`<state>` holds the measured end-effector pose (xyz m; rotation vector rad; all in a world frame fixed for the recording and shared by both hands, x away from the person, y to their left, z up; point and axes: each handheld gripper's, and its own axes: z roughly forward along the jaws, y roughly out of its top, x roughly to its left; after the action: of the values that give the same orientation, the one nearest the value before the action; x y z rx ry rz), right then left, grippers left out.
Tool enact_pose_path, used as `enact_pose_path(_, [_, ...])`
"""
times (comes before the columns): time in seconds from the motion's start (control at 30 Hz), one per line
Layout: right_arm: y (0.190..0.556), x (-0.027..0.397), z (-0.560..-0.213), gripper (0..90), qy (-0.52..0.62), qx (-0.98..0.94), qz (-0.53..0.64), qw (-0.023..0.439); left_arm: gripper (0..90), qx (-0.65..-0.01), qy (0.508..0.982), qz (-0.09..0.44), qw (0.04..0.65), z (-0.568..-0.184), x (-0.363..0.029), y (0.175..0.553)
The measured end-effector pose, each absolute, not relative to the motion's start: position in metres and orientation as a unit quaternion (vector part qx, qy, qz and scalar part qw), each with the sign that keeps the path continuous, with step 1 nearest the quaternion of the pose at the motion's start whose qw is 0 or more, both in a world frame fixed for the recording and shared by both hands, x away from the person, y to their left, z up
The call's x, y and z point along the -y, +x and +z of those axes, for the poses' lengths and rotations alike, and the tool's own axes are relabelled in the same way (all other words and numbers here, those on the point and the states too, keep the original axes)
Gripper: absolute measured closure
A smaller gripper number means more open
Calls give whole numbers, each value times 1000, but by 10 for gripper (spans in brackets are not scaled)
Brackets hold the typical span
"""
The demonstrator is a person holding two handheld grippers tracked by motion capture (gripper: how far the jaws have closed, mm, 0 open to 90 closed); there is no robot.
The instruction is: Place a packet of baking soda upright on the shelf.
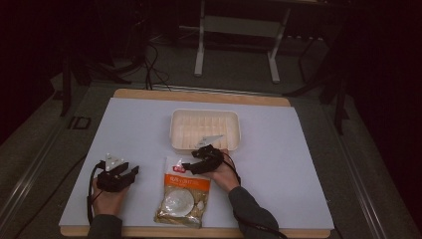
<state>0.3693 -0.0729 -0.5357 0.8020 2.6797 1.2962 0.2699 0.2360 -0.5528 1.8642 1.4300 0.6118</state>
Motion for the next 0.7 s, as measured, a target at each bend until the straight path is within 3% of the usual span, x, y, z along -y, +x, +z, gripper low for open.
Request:
enact_pose_path(0.33, [373,67,-541,356,239,-875,421,3,552,-552,719,237,349,-553,-236,270])
enact_pose_path(0.7, [370,60,-545,368,223,-890,399,12,552,-551,720,238,349,-553,-236,270])
